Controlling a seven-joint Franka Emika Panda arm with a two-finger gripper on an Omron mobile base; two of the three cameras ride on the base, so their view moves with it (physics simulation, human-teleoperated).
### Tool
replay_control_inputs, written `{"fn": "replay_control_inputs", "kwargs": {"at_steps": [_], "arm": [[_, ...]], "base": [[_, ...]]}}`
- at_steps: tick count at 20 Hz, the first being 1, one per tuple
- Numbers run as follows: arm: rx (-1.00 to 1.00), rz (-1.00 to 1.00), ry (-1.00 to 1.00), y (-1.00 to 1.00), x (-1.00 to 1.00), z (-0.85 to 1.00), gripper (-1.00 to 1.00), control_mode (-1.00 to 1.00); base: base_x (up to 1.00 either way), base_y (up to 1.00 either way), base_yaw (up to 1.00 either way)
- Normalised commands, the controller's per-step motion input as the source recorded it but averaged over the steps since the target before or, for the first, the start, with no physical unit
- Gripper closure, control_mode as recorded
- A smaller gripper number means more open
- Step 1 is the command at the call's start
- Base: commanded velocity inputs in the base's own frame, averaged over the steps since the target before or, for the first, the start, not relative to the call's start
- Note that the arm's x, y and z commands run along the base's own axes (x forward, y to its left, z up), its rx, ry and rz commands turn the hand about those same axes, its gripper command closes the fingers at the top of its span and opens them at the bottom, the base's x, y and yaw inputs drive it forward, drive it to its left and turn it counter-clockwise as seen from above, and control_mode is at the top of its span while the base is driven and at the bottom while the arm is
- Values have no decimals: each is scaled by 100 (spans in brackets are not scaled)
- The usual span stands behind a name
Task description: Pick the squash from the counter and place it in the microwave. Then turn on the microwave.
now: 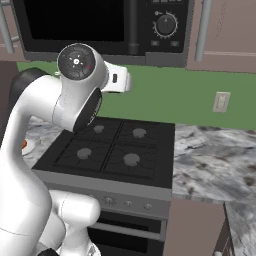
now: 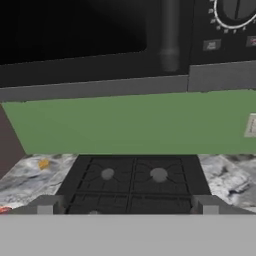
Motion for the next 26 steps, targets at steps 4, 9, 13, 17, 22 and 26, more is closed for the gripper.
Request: {"fn": "replay_control_inputs", "kwargs": {"at_steps": [4,9,13,17,22,26], "arm": [[7,0,-4,-13,0,41,-100,-100],[3,0,-1,-7,3,32,-100,-100],[1,0,-1,-1,10,33,-100,-100],[1,0,-5,0,17,31,-100,-100],[0,0,-7,0,23,24,-100,-100],[0,0,-8,0,30,16,-100,-100]], "base": [[0,0,0],[0,0,0],[0,0,0],[0,0,0],[0,0,0],[0,0,0]]}}
